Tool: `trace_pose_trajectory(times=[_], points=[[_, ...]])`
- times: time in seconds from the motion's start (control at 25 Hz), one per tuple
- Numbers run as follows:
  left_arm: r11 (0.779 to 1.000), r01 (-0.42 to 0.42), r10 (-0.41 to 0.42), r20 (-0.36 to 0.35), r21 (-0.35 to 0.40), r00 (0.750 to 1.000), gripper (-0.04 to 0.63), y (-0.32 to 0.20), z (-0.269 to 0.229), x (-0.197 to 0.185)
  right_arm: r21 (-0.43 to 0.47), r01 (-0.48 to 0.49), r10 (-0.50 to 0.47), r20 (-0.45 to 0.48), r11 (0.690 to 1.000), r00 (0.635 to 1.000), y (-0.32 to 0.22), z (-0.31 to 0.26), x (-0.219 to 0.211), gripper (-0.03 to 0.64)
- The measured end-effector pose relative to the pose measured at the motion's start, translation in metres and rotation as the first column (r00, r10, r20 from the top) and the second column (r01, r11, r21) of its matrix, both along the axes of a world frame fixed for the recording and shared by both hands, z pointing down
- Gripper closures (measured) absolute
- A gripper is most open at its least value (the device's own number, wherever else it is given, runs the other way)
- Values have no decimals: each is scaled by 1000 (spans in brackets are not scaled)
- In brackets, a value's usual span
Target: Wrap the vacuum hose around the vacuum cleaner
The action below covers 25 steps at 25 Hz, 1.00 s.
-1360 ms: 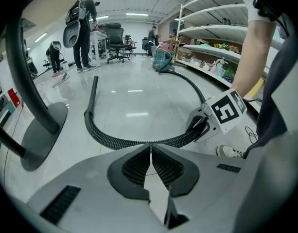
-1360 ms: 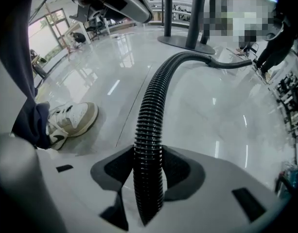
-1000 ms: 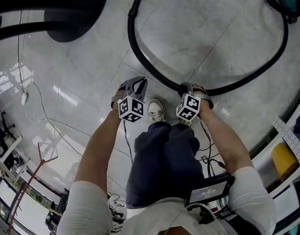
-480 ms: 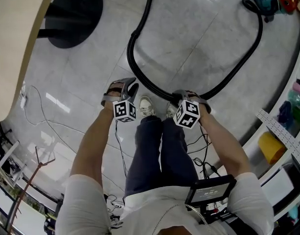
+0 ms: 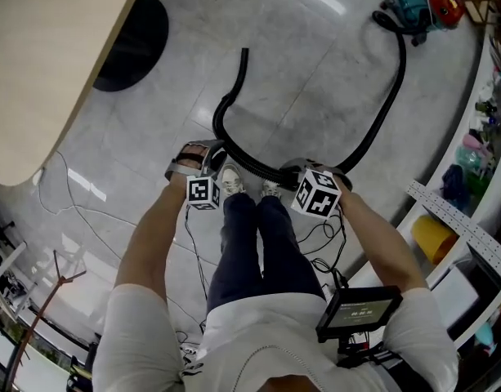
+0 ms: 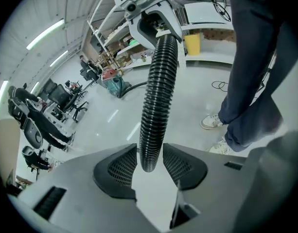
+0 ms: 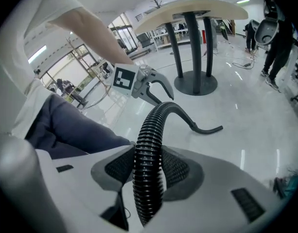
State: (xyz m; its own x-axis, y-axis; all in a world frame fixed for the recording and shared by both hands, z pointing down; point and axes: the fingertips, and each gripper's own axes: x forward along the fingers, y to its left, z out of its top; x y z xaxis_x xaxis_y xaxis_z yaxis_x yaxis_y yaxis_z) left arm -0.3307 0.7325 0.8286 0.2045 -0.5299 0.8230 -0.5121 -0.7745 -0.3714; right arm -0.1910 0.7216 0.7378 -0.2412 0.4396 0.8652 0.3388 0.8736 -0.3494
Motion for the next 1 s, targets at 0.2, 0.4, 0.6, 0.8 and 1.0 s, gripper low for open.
trace_pose_trajectory(times=[0.2, 0.4, 0.6, 0.8, 1.0], points=[[1000, 7, -6, -37, 14, 999, 420, -1, -40, 9, -66, 31, -30, 7, 997, 1000, 0, -65, 5, 445], [998, -51, 54, -60, 45, 997, 405, 6, -88, 23, -122, 78, -74, 39, 989, 996, 5, -132, 8, 445], [993, 30, -17, -107, 118, 994, 407, -9, -146, 15, -138, 104, -94, 78, 985, 993, -5, -197, 5, 445], [984, 91, -63, -174, 156, 983, 425, -6, -218, 12, -114, 99, -87, 110, 988, 990, -13, -244, 16, 445], [979, 74, -34, -204, 190, 978, 428, -1, -302, 14, -88, 87, -73, 152, 992, 986, -18, -292, 28, 445]])
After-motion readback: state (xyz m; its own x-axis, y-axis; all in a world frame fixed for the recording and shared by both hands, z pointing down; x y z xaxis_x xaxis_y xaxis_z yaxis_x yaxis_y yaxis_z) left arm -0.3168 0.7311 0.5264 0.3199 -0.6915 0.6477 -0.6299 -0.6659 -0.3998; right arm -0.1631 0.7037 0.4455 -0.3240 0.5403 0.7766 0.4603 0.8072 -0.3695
